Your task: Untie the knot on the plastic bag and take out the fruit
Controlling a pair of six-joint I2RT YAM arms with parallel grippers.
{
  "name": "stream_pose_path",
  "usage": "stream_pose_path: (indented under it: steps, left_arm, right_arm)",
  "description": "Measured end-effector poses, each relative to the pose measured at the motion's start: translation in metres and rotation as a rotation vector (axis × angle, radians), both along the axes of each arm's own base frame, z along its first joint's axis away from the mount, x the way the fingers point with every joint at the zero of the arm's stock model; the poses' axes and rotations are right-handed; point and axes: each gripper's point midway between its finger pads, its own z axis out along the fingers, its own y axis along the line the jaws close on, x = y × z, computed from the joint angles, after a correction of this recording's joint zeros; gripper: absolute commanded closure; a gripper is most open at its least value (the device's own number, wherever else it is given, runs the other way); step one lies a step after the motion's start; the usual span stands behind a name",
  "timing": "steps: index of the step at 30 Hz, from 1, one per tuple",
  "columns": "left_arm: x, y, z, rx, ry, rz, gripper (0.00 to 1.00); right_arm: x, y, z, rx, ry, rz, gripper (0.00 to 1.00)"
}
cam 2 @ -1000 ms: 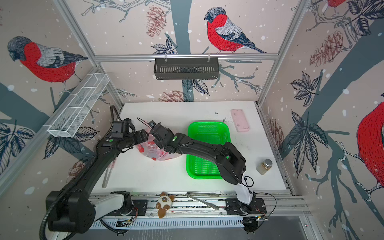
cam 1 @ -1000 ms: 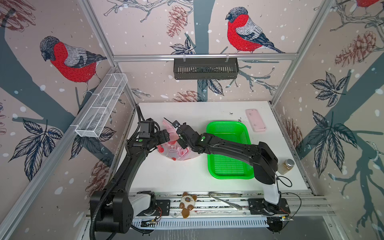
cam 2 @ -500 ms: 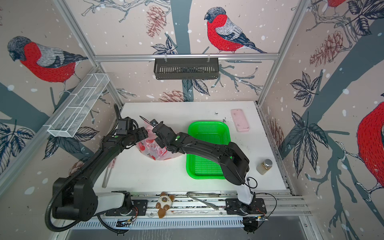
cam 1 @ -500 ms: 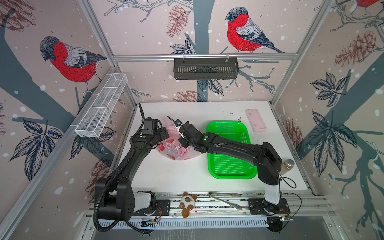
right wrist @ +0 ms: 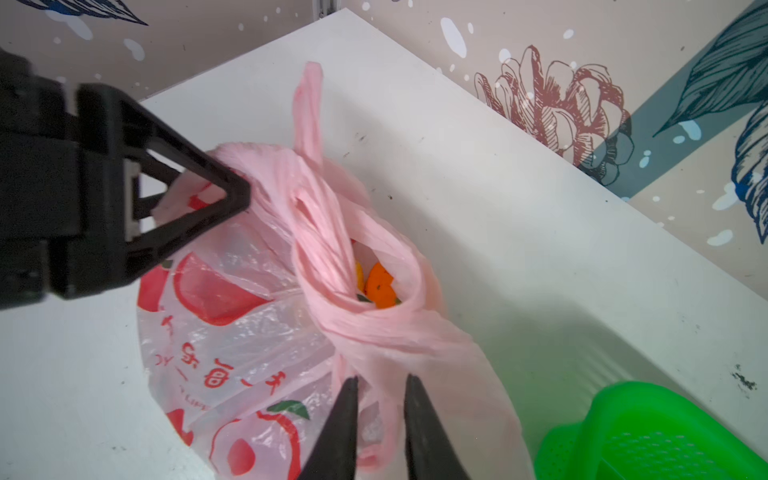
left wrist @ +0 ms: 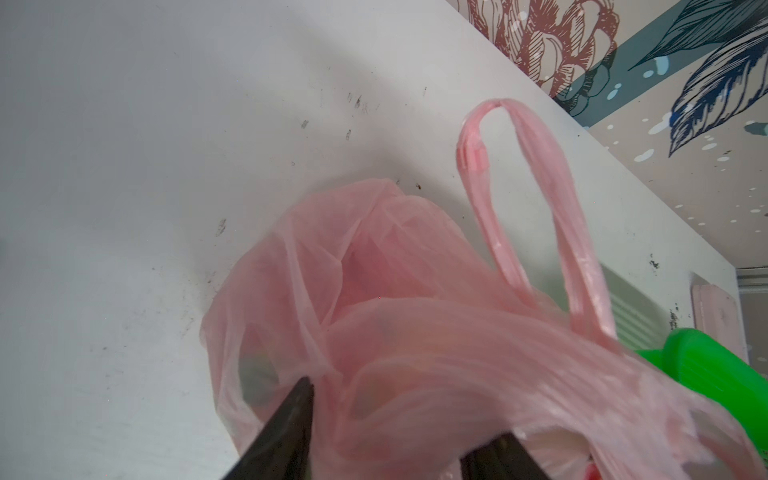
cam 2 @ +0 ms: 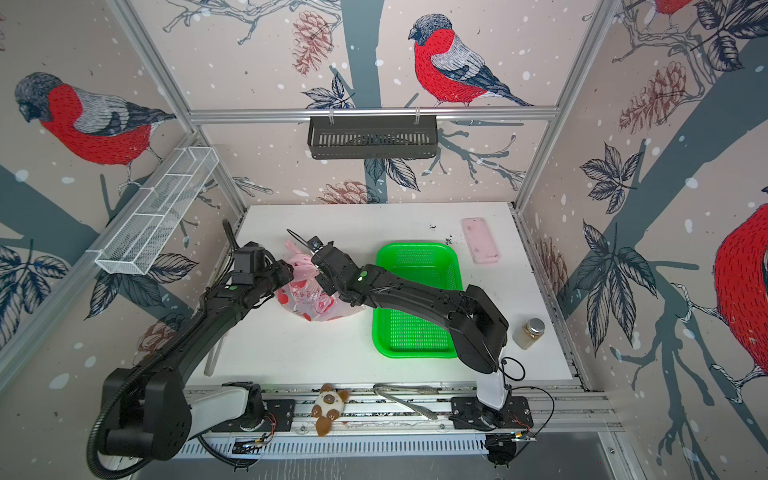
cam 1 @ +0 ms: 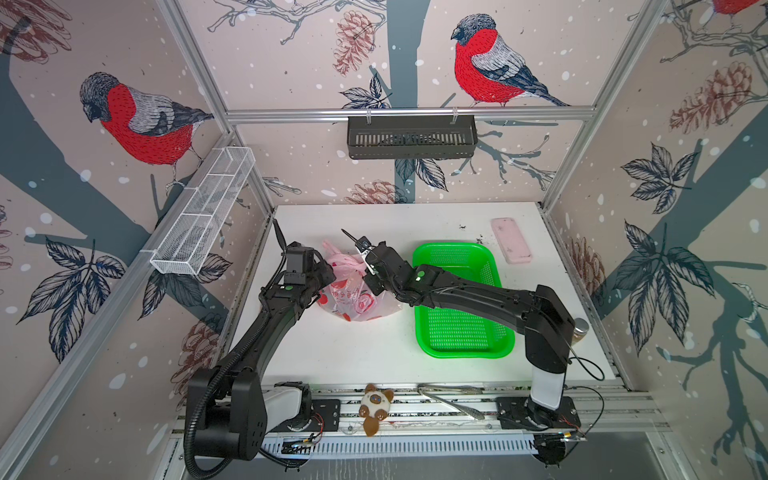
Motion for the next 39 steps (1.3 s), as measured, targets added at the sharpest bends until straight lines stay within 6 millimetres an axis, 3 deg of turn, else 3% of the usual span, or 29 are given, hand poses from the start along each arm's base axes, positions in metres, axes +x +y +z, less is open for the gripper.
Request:
stream_pose_path:
  steps: [5, 8, 12, 21, 24, 32, 38, 39]
  left_arm:
    - [0.001, -0.004, 0.003, -0.018, -0.017, -0.012, 0.50]
    - [0.001, -0.004, 0.008, -0.024, -0.035, -0.014, 0.51]
    - [0.000, -0.005, 0.010, -0.028, -0.046, -0.017, 0.53]
    - [-0.002, -0.007, 0.012, -0.038, -0.055, -0.029, 0.61]
    - [-0.003, -0.006, 0.011, -0.036, -0.060, -0.024, 0.65]
    - [-0.008, 0.006, 0.010, -0.019, -0.087, 0.020, 0.70]
    - [-0.012, 0.013, 0.011, -0.023, -0.106, 0.045, 0.71]
    - [-0.013, 0.012, 0.011, -0.030, -0.108, 0.041, 0.71]
  right_arm:
    - [0.001, 0.012, -0.007, -0.020, -0.003, 0.019, 0.49]
    - [0.004, 0.015, -0.012, -0.030, 0.002, 0.019, 0.47]
    - [0.010, 0.019, -0.019, -0.037, 0.005, 0.012, 0.67]
    - [0.024, 0.011, -0.029, -0.050, 0.015, -0.022, 0.93]
    - [0.024, 0.003, -0.029, -0.042, 0.026, -0.041, 0.95]
    - [0.034, -0.037, -0.003, 0.021, 0.015, -0.115, 0.96]
    - [0.047, -0.071, -0.004, 0.032, 0.026, -0.197, 0.96]
    - [0.048, -0.074, -0.005, 0.030, 0.022, -0.209, 0.92]
